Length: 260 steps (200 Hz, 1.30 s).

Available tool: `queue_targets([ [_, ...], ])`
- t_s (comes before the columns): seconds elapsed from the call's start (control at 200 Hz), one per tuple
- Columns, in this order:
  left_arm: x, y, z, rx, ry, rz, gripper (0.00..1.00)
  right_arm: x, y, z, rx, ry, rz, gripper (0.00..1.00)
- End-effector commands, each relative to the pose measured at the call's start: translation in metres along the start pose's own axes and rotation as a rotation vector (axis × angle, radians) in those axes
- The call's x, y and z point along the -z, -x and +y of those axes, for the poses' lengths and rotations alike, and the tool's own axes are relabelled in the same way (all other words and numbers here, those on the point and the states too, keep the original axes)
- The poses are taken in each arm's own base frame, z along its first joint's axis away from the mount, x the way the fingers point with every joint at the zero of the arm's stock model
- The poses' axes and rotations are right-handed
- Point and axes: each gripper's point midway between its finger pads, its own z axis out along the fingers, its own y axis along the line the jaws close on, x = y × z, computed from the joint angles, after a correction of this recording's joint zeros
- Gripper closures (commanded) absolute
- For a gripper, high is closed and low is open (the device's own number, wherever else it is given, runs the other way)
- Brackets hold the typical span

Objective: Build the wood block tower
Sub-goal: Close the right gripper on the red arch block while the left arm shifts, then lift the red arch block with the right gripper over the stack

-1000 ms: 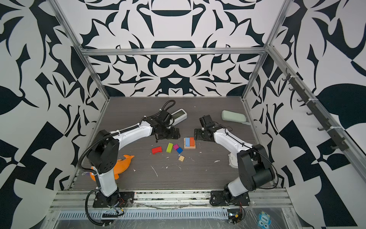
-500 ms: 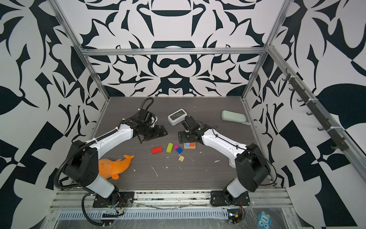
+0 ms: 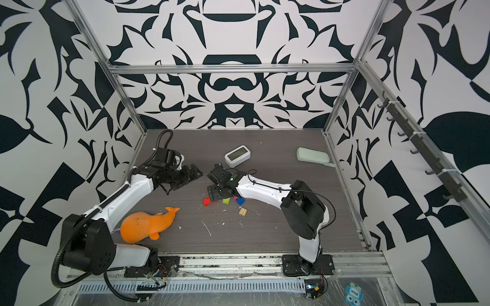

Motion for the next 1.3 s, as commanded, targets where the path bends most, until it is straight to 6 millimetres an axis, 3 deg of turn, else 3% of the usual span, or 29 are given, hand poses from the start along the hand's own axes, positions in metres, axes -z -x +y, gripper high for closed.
queue_targets([
  [0.0,0.010,-0.009,0.012,0.039,0.006,0.015,0.05,0.002,0.015,0.024,0.003,0.038,-0.038,0.13],
  [0.215,0.023,-0.008,0.023,0.058,0.003,-0.016,0.05,-0.016,0.011,0.048,0.033,0.047,-0.010,0.13],
  [0.71,0.019,-0.012,0.029,0.064,0.002,-0.016,0.05,-0.045,-0.008,0.043,0.054,-0.057,0.040,0.16],
  [1.1,0.015,-0.013,0.030,0.080,-0.004,-0.012,0.05,-0.047,-0.009,0.040,0.069,-0.100,0.037,0.34],
  [1.295,0.013,-0.011,0.026,0.088,-0.025,-0.010,0.05,-0.030,0.001,0.042,0.078,-0.093,-0.001,0.45],
])
